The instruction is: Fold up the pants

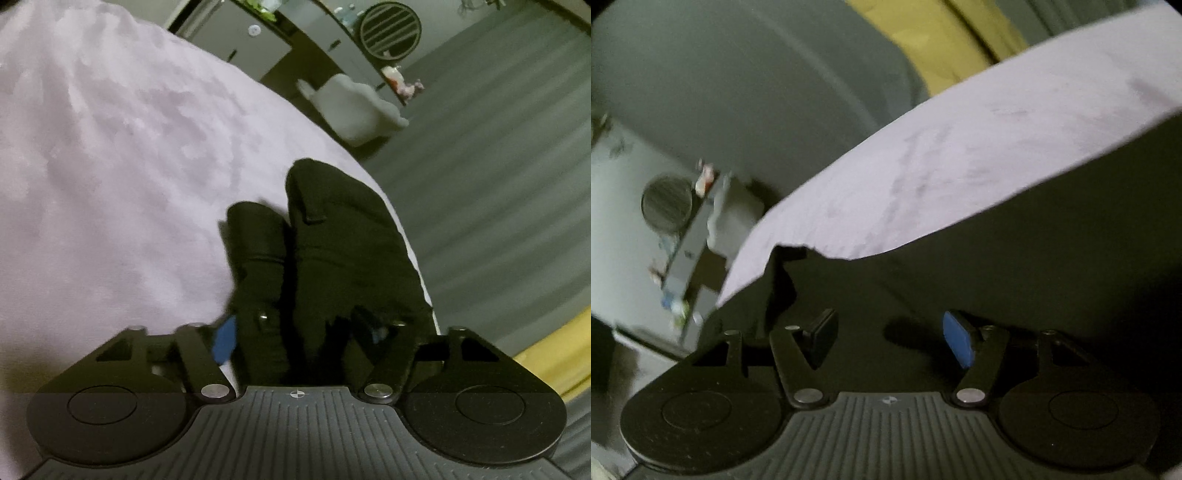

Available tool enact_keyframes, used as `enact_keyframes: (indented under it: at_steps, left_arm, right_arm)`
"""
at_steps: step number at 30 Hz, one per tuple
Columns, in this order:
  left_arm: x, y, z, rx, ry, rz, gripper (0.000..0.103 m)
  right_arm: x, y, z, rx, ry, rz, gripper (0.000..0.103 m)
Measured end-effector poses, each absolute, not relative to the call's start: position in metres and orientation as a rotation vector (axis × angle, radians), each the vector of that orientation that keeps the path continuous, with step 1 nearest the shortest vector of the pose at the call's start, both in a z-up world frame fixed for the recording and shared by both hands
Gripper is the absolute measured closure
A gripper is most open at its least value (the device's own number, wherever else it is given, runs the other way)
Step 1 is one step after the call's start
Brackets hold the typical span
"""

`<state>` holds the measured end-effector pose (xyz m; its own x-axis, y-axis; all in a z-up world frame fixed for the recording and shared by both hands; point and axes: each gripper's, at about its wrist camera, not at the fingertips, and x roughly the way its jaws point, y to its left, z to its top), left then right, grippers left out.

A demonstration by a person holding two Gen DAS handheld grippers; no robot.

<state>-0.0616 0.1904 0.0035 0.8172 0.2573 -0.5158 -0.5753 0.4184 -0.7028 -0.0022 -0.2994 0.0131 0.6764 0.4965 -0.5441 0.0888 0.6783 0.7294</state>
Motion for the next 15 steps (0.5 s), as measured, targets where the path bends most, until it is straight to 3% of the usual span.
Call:
enact_keyframes:
  at_steps: [4, 6, 8, 10, 15]
  left_arm:
    - [-0.069, 0.195, 0.003, -1.044, 0.326, 0.556, 0.053]
    - [-0.075, 0.196, 0.004, -1.046, 0.300, 0.588, 0.053]
    - [-0.083, 0.196, 0.008, -1.027, 0.242, 0.626, 0.052]
    - [-0.083, 0.198, 0.011, -1.026, 0.212, 0.595, 0.042]
    - [-0.063, 0.195, 0.010, -0.951, 0.302, 0.586, 0.030]
  right_arm:
    - [-0.010, -0.304, 0.018, 0.764, 0.787, 0.207, 0.033]
    - [-0.021, -0.318, 0.025, 0.786, 0.766, 0.193, 0.032]
    - [-0.026, -0.324, 0.025, 0.807, 0.746, 0.169, 0.030]
    - [-0.034, -0.337, 0.027, 0.813, 0.723, 0.135, 0.026]
    - [-0.044, -0.360, 0.021, 0.838, 0.726, 0.067, 0.025]
